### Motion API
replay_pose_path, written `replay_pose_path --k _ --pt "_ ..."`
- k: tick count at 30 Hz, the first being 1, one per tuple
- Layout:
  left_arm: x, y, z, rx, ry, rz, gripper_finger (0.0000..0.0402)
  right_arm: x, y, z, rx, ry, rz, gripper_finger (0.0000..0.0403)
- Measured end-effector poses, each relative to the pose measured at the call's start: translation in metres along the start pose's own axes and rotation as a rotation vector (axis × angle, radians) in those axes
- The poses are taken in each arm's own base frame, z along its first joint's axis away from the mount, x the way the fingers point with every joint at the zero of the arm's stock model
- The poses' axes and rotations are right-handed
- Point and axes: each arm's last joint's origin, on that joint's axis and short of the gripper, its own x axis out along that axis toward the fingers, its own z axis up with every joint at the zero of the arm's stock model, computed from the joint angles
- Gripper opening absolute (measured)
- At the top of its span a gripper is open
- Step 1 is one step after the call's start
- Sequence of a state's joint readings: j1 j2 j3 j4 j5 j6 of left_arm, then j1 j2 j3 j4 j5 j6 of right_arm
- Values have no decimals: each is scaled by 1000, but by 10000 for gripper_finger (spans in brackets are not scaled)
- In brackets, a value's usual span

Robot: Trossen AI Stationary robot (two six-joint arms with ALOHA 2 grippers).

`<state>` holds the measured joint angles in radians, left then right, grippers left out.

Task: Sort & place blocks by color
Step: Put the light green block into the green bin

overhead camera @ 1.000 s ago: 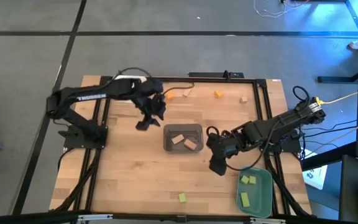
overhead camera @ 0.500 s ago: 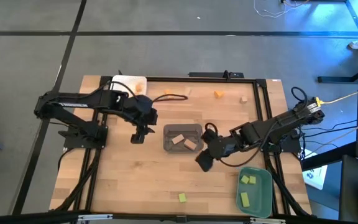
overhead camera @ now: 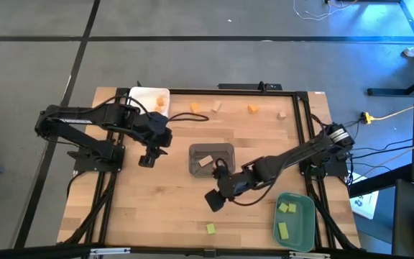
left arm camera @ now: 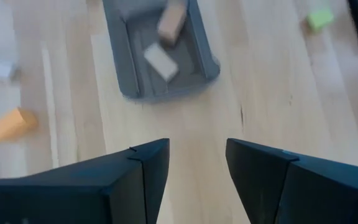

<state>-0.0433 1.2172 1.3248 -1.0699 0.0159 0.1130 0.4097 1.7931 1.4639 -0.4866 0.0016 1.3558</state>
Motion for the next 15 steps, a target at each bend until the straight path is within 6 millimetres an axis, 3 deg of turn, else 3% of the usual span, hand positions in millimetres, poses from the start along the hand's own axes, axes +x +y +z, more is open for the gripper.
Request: replay_pose_path --k 12,15 --pt "-2 0 -3 28 11 -4 151 27 -10 -3 -38 -3 -78 186" --pt "-2 0 -3 28 11 -5 151 33 -10 -3 63 -10 -58 186"
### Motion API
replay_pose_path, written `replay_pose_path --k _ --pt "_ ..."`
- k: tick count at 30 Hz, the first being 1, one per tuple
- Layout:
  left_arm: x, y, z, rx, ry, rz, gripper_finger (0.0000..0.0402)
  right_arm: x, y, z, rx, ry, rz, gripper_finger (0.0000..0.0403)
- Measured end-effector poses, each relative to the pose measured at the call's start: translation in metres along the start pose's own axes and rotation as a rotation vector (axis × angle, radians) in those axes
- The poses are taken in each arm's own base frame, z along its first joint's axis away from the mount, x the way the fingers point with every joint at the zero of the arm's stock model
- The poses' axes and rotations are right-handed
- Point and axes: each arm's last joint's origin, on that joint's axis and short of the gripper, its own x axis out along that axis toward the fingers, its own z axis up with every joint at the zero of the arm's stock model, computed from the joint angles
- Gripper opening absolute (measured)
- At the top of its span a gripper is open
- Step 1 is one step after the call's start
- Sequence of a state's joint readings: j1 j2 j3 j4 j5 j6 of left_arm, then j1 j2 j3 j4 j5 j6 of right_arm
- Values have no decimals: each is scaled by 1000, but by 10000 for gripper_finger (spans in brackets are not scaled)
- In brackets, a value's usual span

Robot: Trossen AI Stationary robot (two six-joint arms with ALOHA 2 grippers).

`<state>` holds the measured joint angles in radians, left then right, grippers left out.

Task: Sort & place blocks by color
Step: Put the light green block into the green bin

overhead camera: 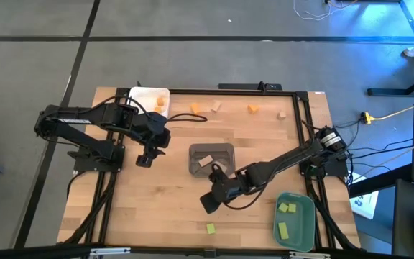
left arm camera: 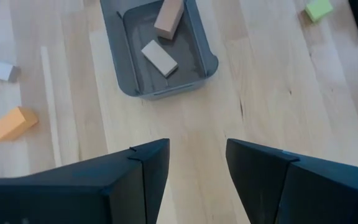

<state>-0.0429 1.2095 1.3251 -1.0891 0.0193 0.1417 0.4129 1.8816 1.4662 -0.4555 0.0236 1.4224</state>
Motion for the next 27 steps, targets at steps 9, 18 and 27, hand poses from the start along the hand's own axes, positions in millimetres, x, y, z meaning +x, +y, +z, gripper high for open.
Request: replay_pose_path --k 9,18,27 --pt "0 0 0 0 -1 0 151 0 -4 3 238 -53 -60 186" --pt "0 0 0 1 0 0 151 -42 16 1 288 -89 -316 186" --pt "0 0 0 25 0 0 151 -33 37 -9 227 38 -447 186"
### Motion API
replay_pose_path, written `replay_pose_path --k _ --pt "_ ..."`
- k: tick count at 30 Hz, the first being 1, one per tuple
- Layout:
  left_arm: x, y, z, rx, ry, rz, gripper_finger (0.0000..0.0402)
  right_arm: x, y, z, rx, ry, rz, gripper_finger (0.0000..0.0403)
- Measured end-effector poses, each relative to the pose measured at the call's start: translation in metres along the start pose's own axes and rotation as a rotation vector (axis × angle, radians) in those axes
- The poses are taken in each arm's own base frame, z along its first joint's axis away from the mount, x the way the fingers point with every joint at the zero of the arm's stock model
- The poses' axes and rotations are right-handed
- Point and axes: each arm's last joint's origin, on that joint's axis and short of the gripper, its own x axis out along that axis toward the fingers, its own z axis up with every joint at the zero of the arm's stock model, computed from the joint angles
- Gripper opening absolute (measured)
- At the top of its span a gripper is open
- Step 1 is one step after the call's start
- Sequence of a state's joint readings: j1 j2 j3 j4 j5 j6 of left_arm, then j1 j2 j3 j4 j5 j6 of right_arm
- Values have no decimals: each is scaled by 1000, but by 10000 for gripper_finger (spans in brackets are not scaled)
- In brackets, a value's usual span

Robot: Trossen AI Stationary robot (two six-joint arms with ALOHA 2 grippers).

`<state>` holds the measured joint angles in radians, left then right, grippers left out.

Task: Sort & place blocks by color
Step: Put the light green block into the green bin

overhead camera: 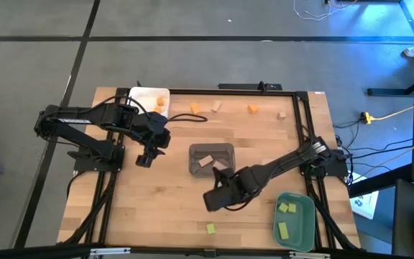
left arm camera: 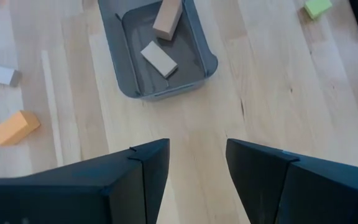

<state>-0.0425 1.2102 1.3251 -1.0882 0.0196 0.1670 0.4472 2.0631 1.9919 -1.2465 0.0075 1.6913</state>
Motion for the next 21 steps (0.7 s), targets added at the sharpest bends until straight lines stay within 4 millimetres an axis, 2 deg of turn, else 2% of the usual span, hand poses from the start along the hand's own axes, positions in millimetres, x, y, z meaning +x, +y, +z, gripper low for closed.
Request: replay_pose_path --k 12,21 --pt "0 0 0 54 0 0 151 20 34 -16 36 66 26 186" --pt "0 0 0 80 0 0 151 52 38 -29 44 136 -46 186"
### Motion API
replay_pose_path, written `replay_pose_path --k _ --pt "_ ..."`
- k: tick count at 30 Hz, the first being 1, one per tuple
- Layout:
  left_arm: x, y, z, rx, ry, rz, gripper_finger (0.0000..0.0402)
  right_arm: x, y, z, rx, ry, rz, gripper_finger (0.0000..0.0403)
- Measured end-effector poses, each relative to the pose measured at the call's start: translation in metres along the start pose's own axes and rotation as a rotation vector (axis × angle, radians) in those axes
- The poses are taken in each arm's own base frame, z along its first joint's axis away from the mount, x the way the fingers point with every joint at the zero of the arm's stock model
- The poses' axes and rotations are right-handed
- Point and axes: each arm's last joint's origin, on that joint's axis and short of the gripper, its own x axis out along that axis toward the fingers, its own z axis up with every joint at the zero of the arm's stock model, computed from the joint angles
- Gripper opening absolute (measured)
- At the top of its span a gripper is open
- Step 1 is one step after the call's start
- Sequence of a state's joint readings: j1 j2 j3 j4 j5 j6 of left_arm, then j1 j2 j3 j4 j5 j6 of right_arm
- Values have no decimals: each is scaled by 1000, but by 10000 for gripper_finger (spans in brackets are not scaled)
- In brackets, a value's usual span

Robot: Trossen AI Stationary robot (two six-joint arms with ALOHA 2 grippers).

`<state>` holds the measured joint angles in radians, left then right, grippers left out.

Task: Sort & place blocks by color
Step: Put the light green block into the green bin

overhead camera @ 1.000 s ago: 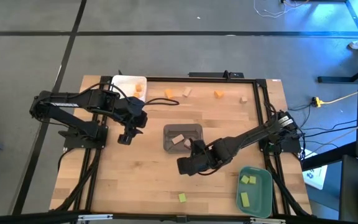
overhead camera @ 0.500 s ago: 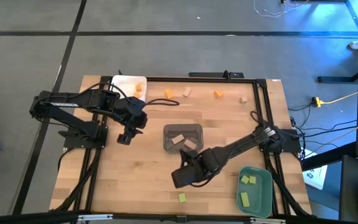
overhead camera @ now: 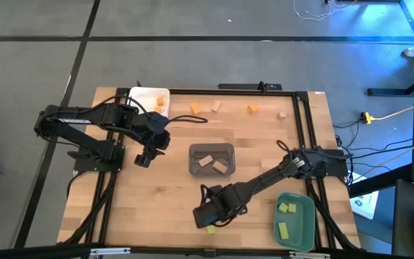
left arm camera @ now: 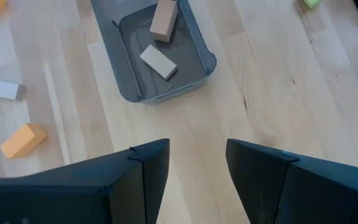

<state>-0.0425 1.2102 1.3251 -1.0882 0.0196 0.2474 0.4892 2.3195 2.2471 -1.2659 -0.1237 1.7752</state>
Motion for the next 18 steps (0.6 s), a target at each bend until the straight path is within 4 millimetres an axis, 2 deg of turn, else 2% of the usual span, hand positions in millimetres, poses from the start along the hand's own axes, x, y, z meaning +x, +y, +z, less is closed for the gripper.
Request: replay_pose_path --k 12,18 --pt "0 0 0 0 0 0 151 55 9 -10 -29 71 -28 186" --pt "0 0 0 0 0 0 151 75 8 -10 -36 65 -62 186"
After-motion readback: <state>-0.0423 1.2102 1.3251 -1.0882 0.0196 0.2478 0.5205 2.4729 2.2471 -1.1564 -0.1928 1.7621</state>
